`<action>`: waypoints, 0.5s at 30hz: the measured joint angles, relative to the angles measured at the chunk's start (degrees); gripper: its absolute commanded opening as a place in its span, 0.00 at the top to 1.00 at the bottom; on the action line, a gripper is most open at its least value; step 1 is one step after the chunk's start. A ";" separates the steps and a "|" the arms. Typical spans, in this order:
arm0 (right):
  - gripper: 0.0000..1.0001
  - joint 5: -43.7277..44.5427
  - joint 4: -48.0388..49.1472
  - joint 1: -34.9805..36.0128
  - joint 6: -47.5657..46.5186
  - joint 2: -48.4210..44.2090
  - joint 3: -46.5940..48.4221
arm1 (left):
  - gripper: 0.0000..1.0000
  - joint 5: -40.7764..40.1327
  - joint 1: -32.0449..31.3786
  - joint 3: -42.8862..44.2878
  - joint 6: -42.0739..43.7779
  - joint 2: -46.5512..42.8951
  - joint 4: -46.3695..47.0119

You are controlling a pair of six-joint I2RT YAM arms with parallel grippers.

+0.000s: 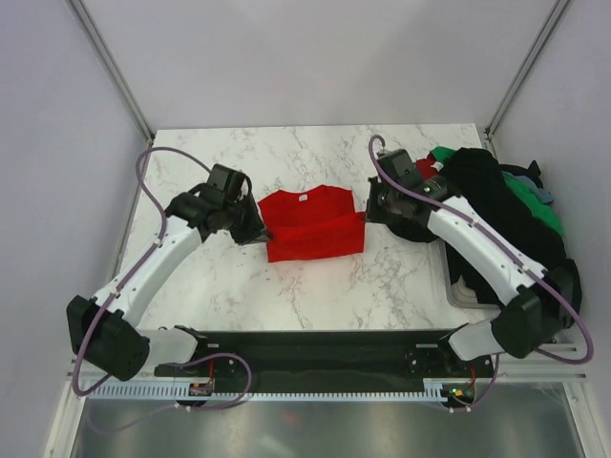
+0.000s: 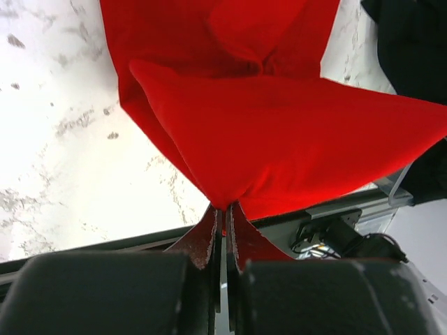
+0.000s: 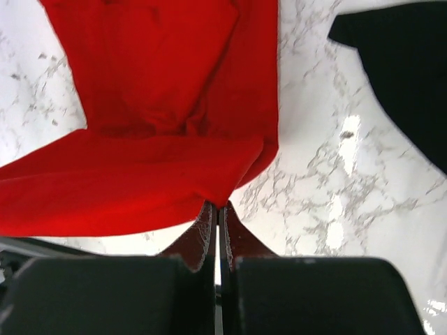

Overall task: Fold and stack the t-shirts
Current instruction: Fold the tshirt

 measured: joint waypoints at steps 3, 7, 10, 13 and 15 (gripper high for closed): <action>1.00 -0.04 -0.28 -2.64 -2.27 5.86 4.68 | 0.98 0.02 2.36 3.89 1.36 4.74 -0.04; 1.00 -0.98 -0.28 -5.11 -4.79 13.03 11.04 | 0.98 0.24 4.70 7.45 3.04 10.84 0.50; 1.00 -1.66 -0.09 -5.55 -6.12 17.44 15.04 | 0.98 0.48 6.58 9.75 4.42 15.41 0.50; 1.00 -2.36 0.02 -5.84 -7.04 21.94 18.80 | 0.98 0.68 8.48 12.66 5.68 19.74 0.42; 1.00 -2.54 0.31 -6.08 -7.56 25.03 21.07 | 0.98 0.70 9.68 14.95 6.58 22.71 0.48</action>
